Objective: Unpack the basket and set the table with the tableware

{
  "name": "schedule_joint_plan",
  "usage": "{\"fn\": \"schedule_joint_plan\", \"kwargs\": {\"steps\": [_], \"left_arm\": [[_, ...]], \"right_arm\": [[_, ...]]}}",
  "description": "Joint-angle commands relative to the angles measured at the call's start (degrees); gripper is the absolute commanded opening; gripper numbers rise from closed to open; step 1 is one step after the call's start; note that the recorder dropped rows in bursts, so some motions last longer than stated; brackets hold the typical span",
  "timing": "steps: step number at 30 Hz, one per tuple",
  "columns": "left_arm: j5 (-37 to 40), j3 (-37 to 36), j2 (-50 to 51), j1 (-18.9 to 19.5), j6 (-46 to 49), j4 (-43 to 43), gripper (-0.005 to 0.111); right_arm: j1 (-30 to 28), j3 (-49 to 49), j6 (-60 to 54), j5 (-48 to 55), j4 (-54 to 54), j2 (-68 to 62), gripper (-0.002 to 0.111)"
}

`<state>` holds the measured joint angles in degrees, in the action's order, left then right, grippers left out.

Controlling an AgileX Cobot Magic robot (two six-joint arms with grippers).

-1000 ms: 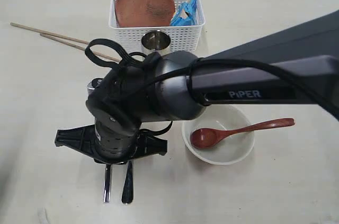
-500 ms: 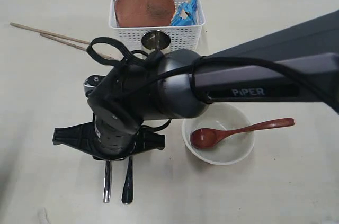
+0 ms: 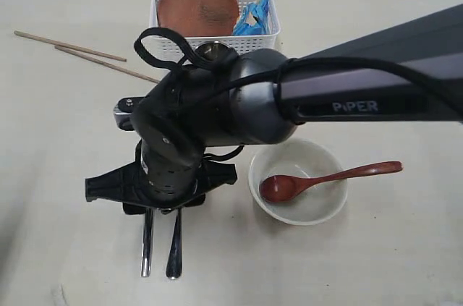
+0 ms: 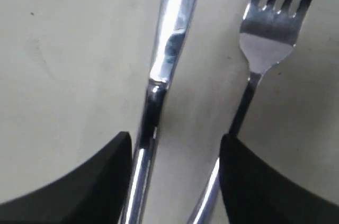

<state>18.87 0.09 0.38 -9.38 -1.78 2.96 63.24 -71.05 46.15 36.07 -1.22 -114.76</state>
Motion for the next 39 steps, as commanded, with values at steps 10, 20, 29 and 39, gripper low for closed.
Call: {"fn": "schedule_joint_plan", "kwargs": {"steps": [10, 20, 29, 39], "left_arm": [[-0.46, -0.09, -0.38, 0.15, 0.01, -0.12, 0.0], [-0.46, -0.09, -0.38, 0.15, 0.01, -0.12, 0.0], [-0.46, -0.09, -0.38, 0.15, 0.01, -0.12, 0.0], [-0.46, -0.09, -0.38, 0.15, 0.01, -0.12, 0.0]], "right_arm": [[0.25, -12.13, -5.53, 11.17, -0.11, -5.49, 0.049], [0.35, -12.24, -5.53, 11.31, -0.36, -8.91, 0.049], [0.35, -12.23, -6.0, 9.21, -0.43, -9.45, 0.008], [-0.29, -12.23, 12.31, 4.84, 3.86, -9.45, 0.0]]}}
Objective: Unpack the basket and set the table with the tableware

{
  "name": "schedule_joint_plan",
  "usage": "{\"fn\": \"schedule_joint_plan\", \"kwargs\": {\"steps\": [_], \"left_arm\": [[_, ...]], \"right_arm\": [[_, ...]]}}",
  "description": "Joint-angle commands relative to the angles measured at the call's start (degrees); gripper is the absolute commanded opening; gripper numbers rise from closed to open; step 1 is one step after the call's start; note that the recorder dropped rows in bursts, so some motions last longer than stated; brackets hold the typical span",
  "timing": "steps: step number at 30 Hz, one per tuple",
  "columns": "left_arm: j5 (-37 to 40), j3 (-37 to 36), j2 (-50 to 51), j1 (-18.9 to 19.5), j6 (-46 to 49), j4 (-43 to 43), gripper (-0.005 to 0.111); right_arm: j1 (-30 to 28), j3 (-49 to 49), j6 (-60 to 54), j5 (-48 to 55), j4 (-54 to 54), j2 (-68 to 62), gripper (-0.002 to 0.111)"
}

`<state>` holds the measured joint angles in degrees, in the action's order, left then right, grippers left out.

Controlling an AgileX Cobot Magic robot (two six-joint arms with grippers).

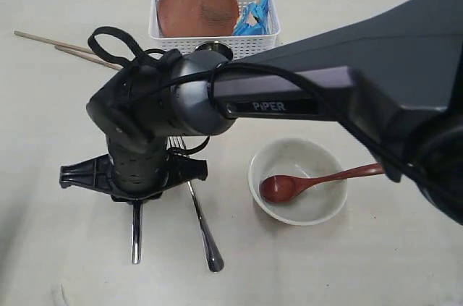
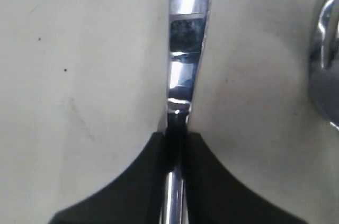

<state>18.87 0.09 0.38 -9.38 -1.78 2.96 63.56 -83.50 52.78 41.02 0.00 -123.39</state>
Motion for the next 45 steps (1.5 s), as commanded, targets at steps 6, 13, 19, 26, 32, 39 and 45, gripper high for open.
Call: {"fn": "schedule_joint_plan", "kwargs": {"steps": [6, 13, 19, 26, 32, 39, 45], "left_arm": [[-0.46, -0.09, -0.38, 0.15, 0.01, -0.12, 0.0], [-0.46, -0.09, -0.38, 0.15, 0.01, -0.12, 0.0], [-0.46, -0.09, -0.38, 0.15, 0.01, -0.12, 0.0], [-0.46, -0.09, -0.38, 0.15, 0.01, -0.12, 0.0], [-0.46, -0.09, -0.38, 0.15, 0.01, -0.12, 0.0], [-0.46, -0.09, -0.38, 0.15, 0.01, -0.12, 0.0], [-0.46, -0.09, -0.38, 0.15, 0.01, -0.12, 0.0]], "right_arm": [[-1.29, 0.23, 7.2, -0.11, 2.69, -0.82, 0.0], [-1.47, 0.23, 7.2, 0.41, 1.1, -0.82, 0.0], [-1.47, 0.23, 6.45, 1.6, 0.0, -0.82, 0.03], [-1.47, 0.23, -0.47, 2.89, 0.0, 2.33, 0.05], [-4.25, 0.23, -6.11, 11.33, 0.0, 7.13, 0.05], [-7.45, 1.16, -14.63, 18.93, -0.6, 7.18, 0.05], [-7.45, 2.25, -19.03, 11.33, -4.64, 5.77, 0.05]]}}
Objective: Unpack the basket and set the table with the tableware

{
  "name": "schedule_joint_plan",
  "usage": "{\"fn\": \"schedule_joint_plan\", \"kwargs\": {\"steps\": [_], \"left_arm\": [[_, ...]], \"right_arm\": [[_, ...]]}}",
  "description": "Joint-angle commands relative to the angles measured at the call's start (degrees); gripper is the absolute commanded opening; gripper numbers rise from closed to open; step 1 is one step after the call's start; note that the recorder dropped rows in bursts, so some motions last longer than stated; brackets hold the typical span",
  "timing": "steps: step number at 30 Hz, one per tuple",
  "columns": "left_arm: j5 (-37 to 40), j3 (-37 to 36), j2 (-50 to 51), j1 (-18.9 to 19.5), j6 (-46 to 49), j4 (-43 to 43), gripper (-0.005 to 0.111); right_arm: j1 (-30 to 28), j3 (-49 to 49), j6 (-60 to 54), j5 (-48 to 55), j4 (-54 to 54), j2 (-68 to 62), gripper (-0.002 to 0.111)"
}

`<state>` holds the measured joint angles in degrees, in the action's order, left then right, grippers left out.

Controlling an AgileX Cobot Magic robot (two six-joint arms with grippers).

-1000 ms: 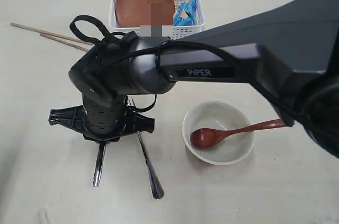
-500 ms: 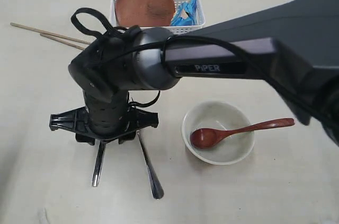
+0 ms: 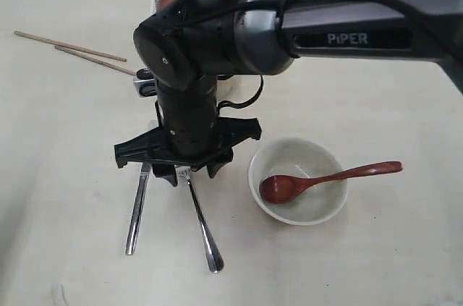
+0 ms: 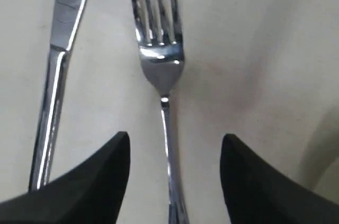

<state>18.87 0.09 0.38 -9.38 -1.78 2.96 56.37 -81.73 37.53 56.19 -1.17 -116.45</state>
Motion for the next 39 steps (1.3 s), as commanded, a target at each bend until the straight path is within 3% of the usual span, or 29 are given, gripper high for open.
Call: {"fn": "schedule_joint_plan", "kwargs": {"steps": [1, 11, 13, 17, 39], "left_arm": [[-0.46, -0.09, -0.38, 0.15, 0.01, -0.12, 0.0], [-0.46, -0.09, -0.38, 0.15, 0.01, -0.12, 0.0], [-0.46, -0.09, -0.38, 0.15, 0.01, -0.12, 0.0], [-0.46, -0.09, -0.38, 0.15, 0.01, -0.12, 0.0], [-0.46, -0.09, -0.38, 0.15, 0.01, -0.12, 0.0]], "right_arm": [[-0.26, 0.47, -5.3, -4.76, -5.25, -1.99, 0.05], [-0.26, 0.47, -5.51, -4.96, -2.22, -4.4, 0.047], [-0.26, 0.47, -5.51, -5.07, -1.77, -4.4, 0.035], [-0.26, 0.47, -5.51, -6.52, -1.77, -4.4, -0.001], [-1.6, -4.8, 3.89, -9.02, -2.76, -5.31, -0.001]]}}
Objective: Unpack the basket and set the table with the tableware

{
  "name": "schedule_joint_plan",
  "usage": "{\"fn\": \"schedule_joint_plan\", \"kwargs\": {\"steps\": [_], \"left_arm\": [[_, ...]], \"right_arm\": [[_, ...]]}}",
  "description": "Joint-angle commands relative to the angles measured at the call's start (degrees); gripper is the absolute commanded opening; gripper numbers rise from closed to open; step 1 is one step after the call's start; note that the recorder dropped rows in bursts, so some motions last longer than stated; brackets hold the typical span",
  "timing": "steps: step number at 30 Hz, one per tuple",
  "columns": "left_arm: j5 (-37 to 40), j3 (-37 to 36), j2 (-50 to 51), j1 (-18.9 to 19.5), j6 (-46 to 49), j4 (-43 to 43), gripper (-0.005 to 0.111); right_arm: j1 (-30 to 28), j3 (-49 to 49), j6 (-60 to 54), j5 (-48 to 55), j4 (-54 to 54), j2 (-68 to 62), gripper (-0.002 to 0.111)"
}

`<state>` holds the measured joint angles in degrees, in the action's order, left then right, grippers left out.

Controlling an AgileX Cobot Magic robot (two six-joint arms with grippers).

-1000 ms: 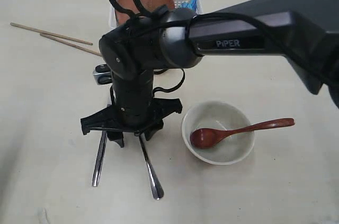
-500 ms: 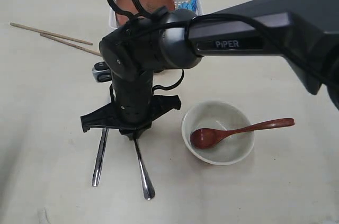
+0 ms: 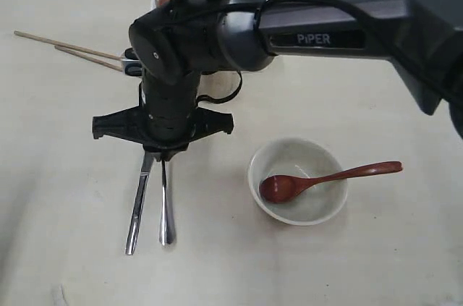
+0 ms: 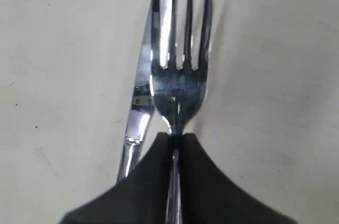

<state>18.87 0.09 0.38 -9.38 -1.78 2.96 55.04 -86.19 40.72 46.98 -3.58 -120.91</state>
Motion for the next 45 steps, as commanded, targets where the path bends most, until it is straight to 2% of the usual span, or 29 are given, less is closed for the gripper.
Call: {"fn": "schedule_joint_plan", "kwargs": {"steps": [1, 29, 31, 33, 35, 36, 38, 45], "left_arm": [[-0.46, -0.09, -0.38, 0.15, 0.01, -0.12, 0.0], [-0.46, -0.09, -0.38, 0.15, 0.01, -0.12, 0.0], [-0.46, -0.09, -0.38, 0.15, 0.01, -0.12, 0.0], [-0.46, -0.09, -0.38, 0.15, 0.01, -0.12, 0.0], [-0.46, -0.09, -0.38, 0.15, 0.01, -0.12, 0.0], [-0.46, -0.09, -0.38, 0.15, 0.01, -0.12, 0.0], [-0.46, -0.09, -0.38, 0.15, 0.01, -0.12, 0.0], [-0.46, -0.09, -0.38, 0.15, 0.01, -0.12, 0.0]], "right_arm": [[-0.27, -0.34, 0.71, 0.19, -1.21, -1.32, -0.001], [-0.27, -0.34, 4.9, -1.55, -3.83, -2.81, 0.0], [-0.27, -0.34, 4.9, -1.8, -3.83, -2.81, 0.005], [-0.27, -0.34, 4.9, -1.92, -3.83, -2.81, 0.014], [-0.27, -0.34, 4.9, -1.92, -3.83, -2.81, 0.027], [-0.27, -0.34, 4.65, -1.92, -3.83, -2.81, 0.038], [-0.27, -0.34, 4.16, -1.92, -3.83, -2.59, 0.046], [-0.27, -0.34, 0.1, 3.06, 3.58, 5.07, 0.046]]}}
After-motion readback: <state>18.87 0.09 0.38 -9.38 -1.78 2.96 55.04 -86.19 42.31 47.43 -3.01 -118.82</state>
